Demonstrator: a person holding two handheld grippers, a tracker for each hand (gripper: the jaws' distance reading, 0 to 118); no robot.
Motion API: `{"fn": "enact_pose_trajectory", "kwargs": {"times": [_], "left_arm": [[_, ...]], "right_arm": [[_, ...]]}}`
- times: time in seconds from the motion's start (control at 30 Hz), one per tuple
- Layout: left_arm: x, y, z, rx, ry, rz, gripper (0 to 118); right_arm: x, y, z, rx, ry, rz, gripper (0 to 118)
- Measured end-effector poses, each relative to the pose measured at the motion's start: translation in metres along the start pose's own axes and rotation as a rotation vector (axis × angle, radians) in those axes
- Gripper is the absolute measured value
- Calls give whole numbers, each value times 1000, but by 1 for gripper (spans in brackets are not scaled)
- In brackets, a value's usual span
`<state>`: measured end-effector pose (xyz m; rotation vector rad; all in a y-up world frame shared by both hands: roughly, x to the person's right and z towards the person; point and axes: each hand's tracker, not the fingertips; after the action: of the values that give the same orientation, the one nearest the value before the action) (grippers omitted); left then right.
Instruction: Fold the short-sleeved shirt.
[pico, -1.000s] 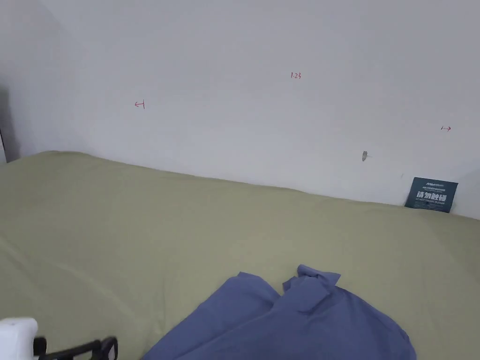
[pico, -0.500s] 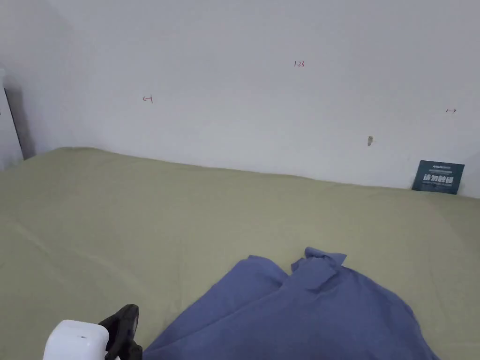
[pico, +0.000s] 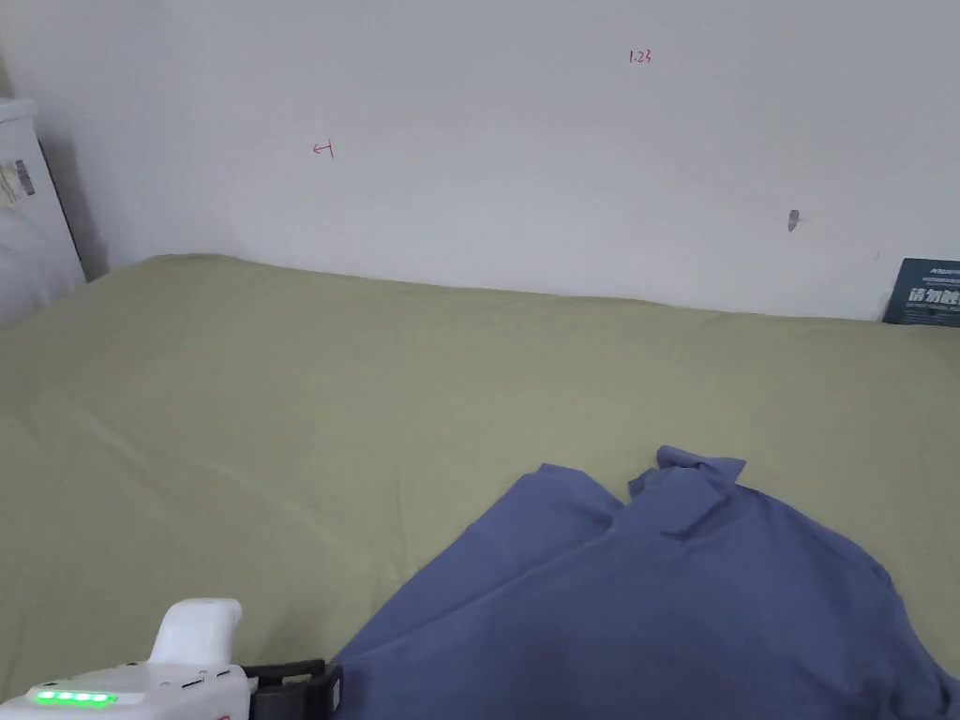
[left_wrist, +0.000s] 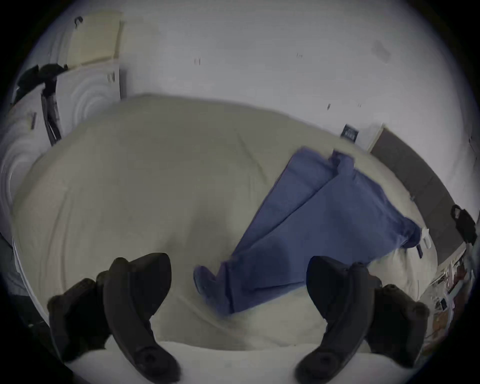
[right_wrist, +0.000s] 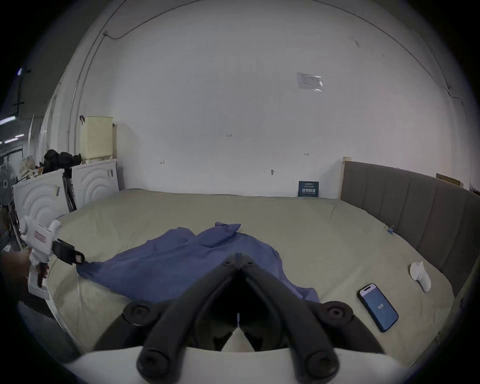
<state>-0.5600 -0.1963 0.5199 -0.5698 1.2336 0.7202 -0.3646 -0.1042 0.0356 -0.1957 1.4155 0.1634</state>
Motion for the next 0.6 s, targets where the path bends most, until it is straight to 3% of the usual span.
{"fn": "enact_pose_trajectory", "kwargs": {"times": [0.07, 0.1, 0.13, 0.17, 0.2, 0.3, 0.43, 0.53, 0.6], "left_arm": [[-3, -8, -13, -71, 39, 10, 105], [-2, -10, -18, -90, 17, 6, 87], [-1, -13, -19, -77, 13, 3, 61], [1, -14, -20, -72, -5, -8, 20], [-1, -15, -25, -48, -12, -31, 5], [0, -16, -29, -32, -19, -42, 4], [2, -16, -17, -23, -39, -35, 4], [-4, -15, -18, -24, -53, 2, 4], [4, -14, -16, -24, -58, 17, 4]], "right_arm": [[2, -1, -2, -13, 6, 16, 0], [0, -2, -3, -24, 3, 25, 0], [2, -3, -6, -38, 6, 30, 0], [4, -3, -10, -48, 10, 28, 0], [7, -2, -17, -61, 17, 22, 0], [14, 14, -57, -118, 60, 24, 0], [27, 61, -160, -237, 204, 92, 0], [25, 93, -258, -436, 282, 245, 1], [20, 98, -316, -522, 244, 378, 11]]}}
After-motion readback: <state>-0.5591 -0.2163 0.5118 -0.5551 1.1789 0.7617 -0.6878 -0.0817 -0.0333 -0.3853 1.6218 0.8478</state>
